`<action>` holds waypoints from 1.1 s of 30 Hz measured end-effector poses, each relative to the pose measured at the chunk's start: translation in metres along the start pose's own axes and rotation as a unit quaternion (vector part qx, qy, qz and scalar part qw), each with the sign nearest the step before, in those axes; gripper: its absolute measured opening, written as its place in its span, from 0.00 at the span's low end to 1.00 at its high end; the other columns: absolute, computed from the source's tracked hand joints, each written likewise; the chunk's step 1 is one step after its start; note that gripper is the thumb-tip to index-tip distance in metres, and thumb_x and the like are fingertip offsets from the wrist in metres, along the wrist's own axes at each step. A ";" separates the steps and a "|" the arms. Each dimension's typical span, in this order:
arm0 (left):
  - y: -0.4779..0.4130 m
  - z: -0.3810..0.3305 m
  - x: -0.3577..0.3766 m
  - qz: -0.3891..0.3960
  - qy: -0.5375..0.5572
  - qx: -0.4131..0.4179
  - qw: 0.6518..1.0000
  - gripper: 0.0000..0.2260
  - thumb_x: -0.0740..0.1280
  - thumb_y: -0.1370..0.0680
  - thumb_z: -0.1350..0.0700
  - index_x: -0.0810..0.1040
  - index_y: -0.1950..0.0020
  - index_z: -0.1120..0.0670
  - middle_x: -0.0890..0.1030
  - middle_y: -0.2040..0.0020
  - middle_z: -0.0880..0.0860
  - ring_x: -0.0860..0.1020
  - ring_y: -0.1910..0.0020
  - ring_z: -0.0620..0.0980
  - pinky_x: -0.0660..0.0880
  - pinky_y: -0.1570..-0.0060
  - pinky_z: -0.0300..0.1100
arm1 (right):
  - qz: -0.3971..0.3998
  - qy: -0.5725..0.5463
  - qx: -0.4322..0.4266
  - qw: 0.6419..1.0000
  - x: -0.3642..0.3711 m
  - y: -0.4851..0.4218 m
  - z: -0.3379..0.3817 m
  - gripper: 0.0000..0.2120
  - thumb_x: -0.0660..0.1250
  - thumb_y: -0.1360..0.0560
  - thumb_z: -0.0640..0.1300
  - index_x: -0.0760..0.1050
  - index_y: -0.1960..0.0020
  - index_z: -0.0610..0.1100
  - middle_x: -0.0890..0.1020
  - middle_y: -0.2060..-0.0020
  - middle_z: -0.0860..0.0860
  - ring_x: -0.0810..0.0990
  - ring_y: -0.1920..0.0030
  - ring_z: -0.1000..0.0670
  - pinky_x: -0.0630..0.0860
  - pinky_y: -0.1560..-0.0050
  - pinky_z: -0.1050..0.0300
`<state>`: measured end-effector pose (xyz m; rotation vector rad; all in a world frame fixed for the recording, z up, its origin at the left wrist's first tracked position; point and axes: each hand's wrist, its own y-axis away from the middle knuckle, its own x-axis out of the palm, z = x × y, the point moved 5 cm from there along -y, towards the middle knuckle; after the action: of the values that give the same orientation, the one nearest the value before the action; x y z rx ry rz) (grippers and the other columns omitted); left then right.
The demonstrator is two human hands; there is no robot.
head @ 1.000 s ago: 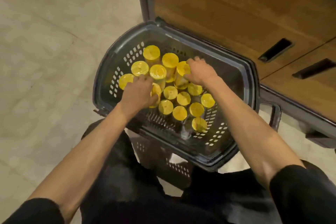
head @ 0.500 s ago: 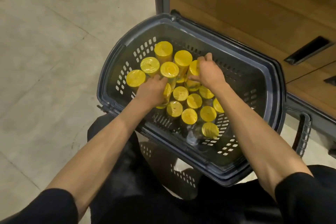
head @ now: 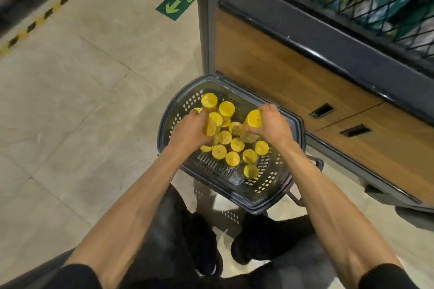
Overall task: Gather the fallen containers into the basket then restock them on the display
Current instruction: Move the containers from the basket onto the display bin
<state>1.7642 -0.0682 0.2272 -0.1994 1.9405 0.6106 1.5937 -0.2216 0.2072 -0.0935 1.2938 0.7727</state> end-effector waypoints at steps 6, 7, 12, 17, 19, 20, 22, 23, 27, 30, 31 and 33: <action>0.074 -0.047 -0.122 -0.019 0.075 -0.031 0.996 0.31 0.74 0.31 0.38 0.72 0.32 0.49 0.76 0.38 0.54 0.76 0.40 0.56 0.74 0.49 0.50 | 0.025 -0.035 0.009 0.999 -0.117 0.078 0.037 0.34 0.77 0.33 0.60 0.71 0.35 0.44 0.74 0.42 0.44 0.77 0.45 0.42 0.73 0.52 0.50; 0.087 -0.057 -0.142 -0.019 0.078 -0.038 0.996 0.31 0.73 0.31 0.37 0.72 0.32 0.49 0.76 0.38 0.53 0.76 0.40 0.55 0.74 0.49 0.50 | 0.028 -0.043 0.011 0.999 -0.138 0.092 0.041 0.33 0.77 0.34 0.60 0.72 0.36 0.45 0.75 0.42 0.46 0.77 0.45 0.43 0.73 0.52 0.50; 0.146 -0.104 -0.218 -0.042 0.064 -0.055 0.996 0.31 0.71 0.30 0.37 0.69 0.30 0.46 0.74 0.38 0.51 0.73 0.39 0.54 0.76 0.51 0.53 | 0.034 -0.074 0.002 0.997 -0.234 0.153 0.058 0.35 0.77 0.35 0.61 0.72 0.34 0.48 0.76 0.42 0.49 0.76 0.43 0.46 0.69 0.52 0.56; 0.185 -0.136 -0.259 -0.107 0.106 -0.067 0.986 0.31 0.72 0.30 0.38 0.69 0.30 0.44 0.73 0.36 0.48 0.73 0.38 0.51 0.75 0.53 0.50 | 0.030 -0.107 -0.013 0.994 -0.304 0.192 0.061 0.36 0.77 0.34 0.61 0.69 0.32 0.48 0.80 0.42 0.49 0.78 0.44 0.47 0.74 0.53 0.55; 0.198 -0.147 -0.272 -0.133 0.131 -0.073 0.980 0.31 0.72 0.30 0.36 0.69 0.31 0.43 0.73 0.37 0.47 0.73 0.39 0.50 0.76 0.53 0.49 | 0.019 -0.098 -0.036 0.994 -0.323 0.201 0.063 0.35 0.77 0.34 0.61 0.70 0.32 0.48 0.80 0.41 0.50 0.78 0.43 0.48 0.72 0.53 0.56; 0.202 -0.151 -0.279 -0.147 0.139 -0.075 0.976 0.31 0.72 0.31 0.36 0.69 0.31 0.43 0.73 0.37 0.47 0.73 0.39 0.49 0.76 0.53 0.49 | 0.010 -0.098 -0.047 0.994 -0.332 0.204 0.063 0.34 0.77 0.34 0.60 0.71 0.33 0.49 0.80 0.41 0.51 0.78 0.43 0.49 0.72 0.53 0.57; 0.210 -0.160 -0.290 -0.168 0.150 -0.080 0.971 0.31 0.73 0.31 0.37 0.69 0.31 0.43 0.73 0.37 0.46 0.73 0.39 0.49 0.76 0.52 0.48 | -0.006 -0.109 -0.063 0.992 -0.346 0.209 0.062 0.33 0.77 0.35 0.61 0.71 0.35 0.51 0.80 0.42 0.53 0.78 0.44 0.51 0.75 0.50 0.56; 0.213 -0.164 -0.296 -0.177 0.154 -0.083 0.969 0.31 0.73 0.31 0.37 0.68 0.31 0.43 0.73 0.37 0.46 0.73 0.40 0.49 0.76 0.51 0.48 | -0.011 -0.116 -0.065 0.991 -0.352 0.212 0.061 0.33 0.77 0.35 0.61 0.71 0.36 0.52 0.79 0.43 0.53 0.78 0.44 0.51 0.77 0.49 0.54; 0.219 -0.177 -0.316 -0.207 0.177 -0.075 0.959 0.32 0.70 0.32 0.33 0.68 0.32 0.42 0.73 0.38 0.43 0.72 0.41 0.46 0.74 0.50 0.46 | -0.028 -0.152 -0.063 0.986 -0.378 0.218 0.057 0.32 0.78 0.35 0.60 0.72 0.35 0.54 0.78 0.43 0.55 0.76 0.46 0.54 0.78 0.48 0.51; 0.214 -0.184 -0.329 -0.207 0.180 -0.065 0.959 0.33 0.68 0.34 0.31 0.69 0.32 0.42 0.73 0.38 0.44 0.73 0.41 0.46 0.73 0.50 0.45 | -0.043 -0.161 -0.073 0.983 -0.393 0.221 0.055 0.33 0.78 0.36 0.59 0.72 0.35 0.53 0.78 0.43 0.54 0.75 0.45 0.53 0.74 0.48 0.56; 0.211 -0.187 -0.334 -0.207 0.179 -0.057 0.960 0.33 0.69 0.34 0.32 0.69 0.32 0.42 0.74 0.38 0.44 0.73 0.41 0.47 0.73 0.50 0.45 | -0.049 -0.163 -0.079 0.982 -0.399 0.221 0.056 0.32 0.78 0.35 0.59 0.72 0.35 0.52 0.79 0.43 0.54 0.76 0.44 0.53 0.73 0.48 0.57; 0.201 -0.191 -0.344 -0.206 0.166 -0.036 0.964 0.32 0.72 0.32 0.35 0.69 0.31 0.42 0.74 0.38 0.45 0.73 0.41 0.48 0.73 0.50 0.45 | -0.058 -0.158 -0.079 0.983 -0.409 0.216 0.057 0.33 0.78 0.35 0.59 0.72 0.35 0.51 0.79 0.43 0.53 0.77 0.44 0.52 0.73 0.49 0.57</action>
<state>1.6820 -0.0371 0.6602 -0.7727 2.1103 0.3856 1.4931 -0.2212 0.6628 -0.1653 0.9178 0.7546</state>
